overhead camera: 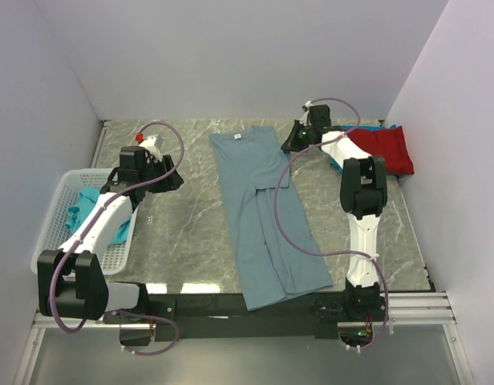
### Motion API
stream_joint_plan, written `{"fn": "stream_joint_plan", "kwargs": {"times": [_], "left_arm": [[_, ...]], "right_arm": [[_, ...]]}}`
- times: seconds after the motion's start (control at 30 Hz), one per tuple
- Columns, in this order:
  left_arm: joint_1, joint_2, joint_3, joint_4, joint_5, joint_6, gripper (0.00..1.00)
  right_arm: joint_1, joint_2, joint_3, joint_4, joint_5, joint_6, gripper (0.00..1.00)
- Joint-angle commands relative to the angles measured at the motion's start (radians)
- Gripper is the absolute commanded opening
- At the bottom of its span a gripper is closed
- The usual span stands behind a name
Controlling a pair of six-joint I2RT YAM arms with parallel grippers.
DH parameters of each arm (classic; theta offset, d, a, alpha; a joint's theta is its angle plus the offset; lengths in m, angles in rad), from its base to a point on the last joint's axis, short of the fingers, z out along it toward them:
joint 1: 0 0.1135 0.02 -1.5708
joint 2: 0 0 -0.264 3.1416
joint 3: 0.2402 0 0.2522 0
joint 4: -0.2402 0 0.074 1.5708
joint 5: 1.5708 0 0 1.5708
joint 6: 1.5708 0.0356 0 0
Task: Fold and stack the t-shirts
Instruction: Fold the tshirt
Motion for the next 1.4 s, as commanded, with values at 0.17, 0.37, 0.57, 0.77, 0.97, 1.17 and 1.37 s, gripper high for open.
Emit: {"fn": "stream_joint_plan", "kwargs": {"times": [0.17,0.37,0.57,0.77,0.97,1.17,1.37], "left_arm": [[0.000,-0.012,0.029,0.023,0.026,0.019,0.57],[0.001,-0.014,0.031,0.020,0.023,0.022,0.57],[0.001,-0.023,0.031,0.020,0.031,0.024,0.57],[0.001,-0.043,0.029,0.025,0.057,0.042,0.57],[0.001,-0.052,0.028,0.031,0.077,0.041,0.57],[0.001,-0.043,0.028,0.028,0.077,0.042,0.57],[0.001,-0.026,0.034,0.026,0.089,0.041,0.57]], "right_arm": [[0.197,-0.102,0.043,-0.058,0.178,-0.169,0.02],[0.408,0.000,0.277,-0.328,0.379,-0.368,0.27],[0.438,-0.101,0.161,-0.302,0.391,-0.471,0.31],[0.283,-0.297,0.019,-0.255,0.019,-0.655,0.31],[0.125,-0.273,-0.065,-0.093,0.119,-0.655,0.27],[0.108,-0.130,0.032,-0.144,0.233,-0.634,0.13],[0.119,-0.018,0.143,-0.215,0.290,-0.651,0.13]]}}
